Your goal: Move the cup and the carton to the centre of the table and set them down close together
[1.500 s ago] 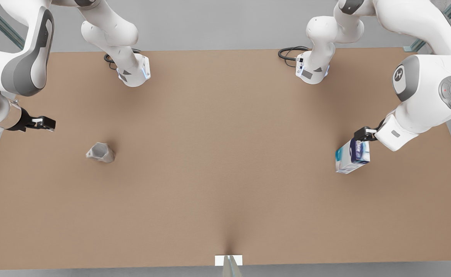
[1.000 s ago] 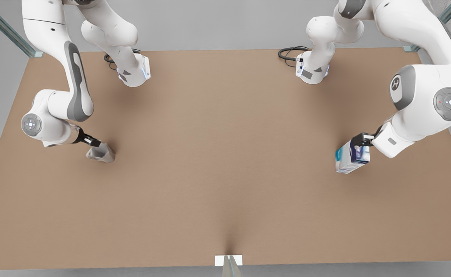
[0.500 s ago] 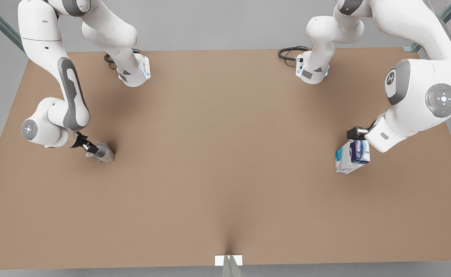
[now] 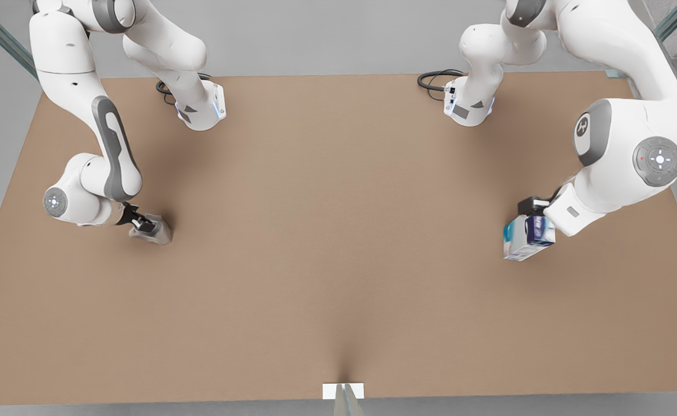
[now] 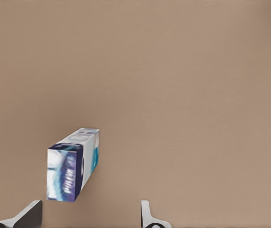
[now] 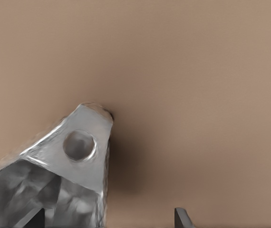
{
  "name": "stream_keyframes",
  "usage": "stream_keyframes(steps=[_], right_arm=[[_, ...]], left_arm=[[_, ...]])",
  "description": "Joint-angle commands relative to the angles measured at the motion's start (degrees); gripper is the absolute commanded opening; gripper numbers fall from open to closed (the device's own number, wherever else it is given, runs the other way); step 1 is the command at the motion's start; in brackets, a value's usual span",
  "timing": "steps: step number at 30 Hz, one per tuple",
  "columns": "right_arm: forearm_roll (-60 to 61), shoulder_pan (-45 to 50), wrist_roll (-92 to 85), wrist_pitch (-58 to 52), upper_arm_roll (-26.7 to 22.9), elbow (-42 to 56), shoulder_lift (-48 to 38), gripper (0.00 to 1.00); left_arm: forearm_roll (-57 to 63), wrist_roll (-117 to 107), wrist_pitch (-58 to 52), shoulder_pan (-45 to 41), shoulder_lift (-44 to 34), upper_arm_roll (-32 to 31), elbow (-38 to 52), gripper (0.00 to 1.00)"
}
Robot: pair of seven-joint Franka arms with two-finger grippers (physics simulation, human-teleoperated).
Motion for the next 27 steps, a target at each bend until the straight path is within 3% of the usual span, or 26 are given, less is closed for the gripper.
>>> stream_keyframes(steps=[1, 7, 8, 9, 10, 27], right_arm=[[0.0, 0.0, 0.0, 0.0, 0.0, 0.0, 0.2, 1.00], [1.2, -0.2, -0.2, 0.0, 0.1, 0.0, 1.5, 1.00], [1.2, -0.4, -0.3, 0.0, 0.1, 0.1, 1.5, 0.94], [1.6, -0.4, -0.4, 0.0, 0.1, 0.1, 1.5, 0.63], [2.5, -0.4, -1.7, 0.0, 0.1, 0.1, 2.3, 0.50], [2.9, 0.3, -2.5, -1.0, 0.1, 2.3, 3.4, 0.26]], left_arm=[[0.0, -0.1, 0.0, -0.3, 0.0, 0.0, 0.0, 1.00], [0.1, -0.1, 0.2, -0.3, 1.4, 0.0, 0.0, 1.00], [0.1, -0.2, 0.3, -0.3, 1.4, 0.1, 0.1, 1.00], [0.1, -0.2, 0.4, 0.2, 1.5, 0.1, 0.1, 1.00], [0.1, -0.2, 0.4, 0.2, 1.7, 0.0, 0.1, 1.00], [-0.3, -0.2, 0.4, 0.1, 2.1, 0.1, -0.2, 1.00]])
